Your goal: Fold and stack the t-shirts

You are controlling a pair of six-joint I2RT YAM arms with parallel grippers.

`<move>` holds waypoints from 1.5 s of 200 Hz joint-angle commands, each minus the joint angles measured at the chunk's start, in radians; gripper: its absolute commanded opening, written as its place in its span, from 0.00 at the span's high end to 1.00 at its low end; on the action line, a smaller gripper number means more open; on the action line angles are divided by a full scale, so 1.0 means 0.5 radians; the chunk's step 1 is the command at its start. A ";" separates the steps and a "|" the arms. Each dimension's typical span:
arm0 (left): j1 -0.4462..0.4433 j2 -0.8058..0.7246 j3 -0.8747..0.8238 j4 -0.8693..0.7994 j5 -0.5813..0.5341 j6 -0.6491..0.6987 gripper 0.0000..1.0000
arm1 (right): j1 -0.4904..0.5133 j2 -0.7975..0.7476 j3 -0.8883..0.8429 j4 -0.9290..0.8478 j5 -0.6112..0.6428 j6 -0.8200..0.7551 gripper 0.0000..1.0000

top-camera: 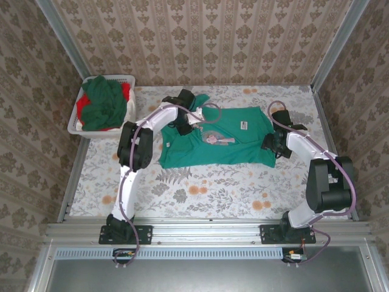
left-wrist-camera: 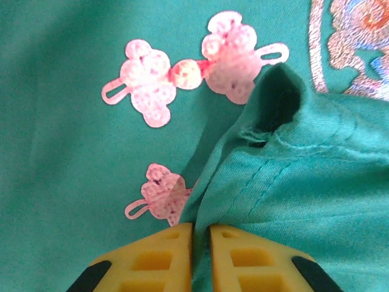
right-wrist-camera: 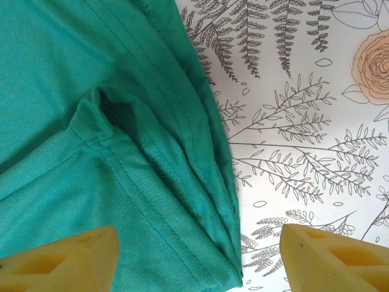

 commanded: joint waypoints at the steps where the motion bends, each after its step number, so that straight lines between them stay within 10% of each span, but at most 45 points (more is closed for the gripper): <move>1: 0.006 0.047 0.107 -0.013 -0.012 0.079 0.81 | -0.011 -0.014 0.007 -0.070 0.018 -0.020 0.28; 47: 0.009 0.066 0.187 0.076 0.008 0.038 0.75 | -0.006 -0.081 0.011 -0.090 -0.003 -0.024 0.27; 62: 0.009 0.030 0.167 0.182 -0.030 -0.032 0.53 | -0.003 -0.102 0.000 -0.076 -0.030 -0.019 0.27; 115: 0.029 -0.202 0.124 0.337 0.199 -0.431 0.51 | 0.164 -0.169 -0.023 0.009 -0.113 0.049 0.27; 156: 0.309 -1.017 -0.932 0.907 0.640 -1.194 0.00 | 0.634 -0.043 0.109 0.366 -0.320 0.193 0.33; 212: 0.430 -1.509 -2.034 1.296 0.723 -1.772 0.00 | 1.008 0.766 0.920 0.444 -0.412 0.205 0.49; 300: 0.510 -1.106 -1.928 1.203 0.958 -1.784 0.49 | 1.061 1.591 1.869 -0.053 -0.291 0.103 0.57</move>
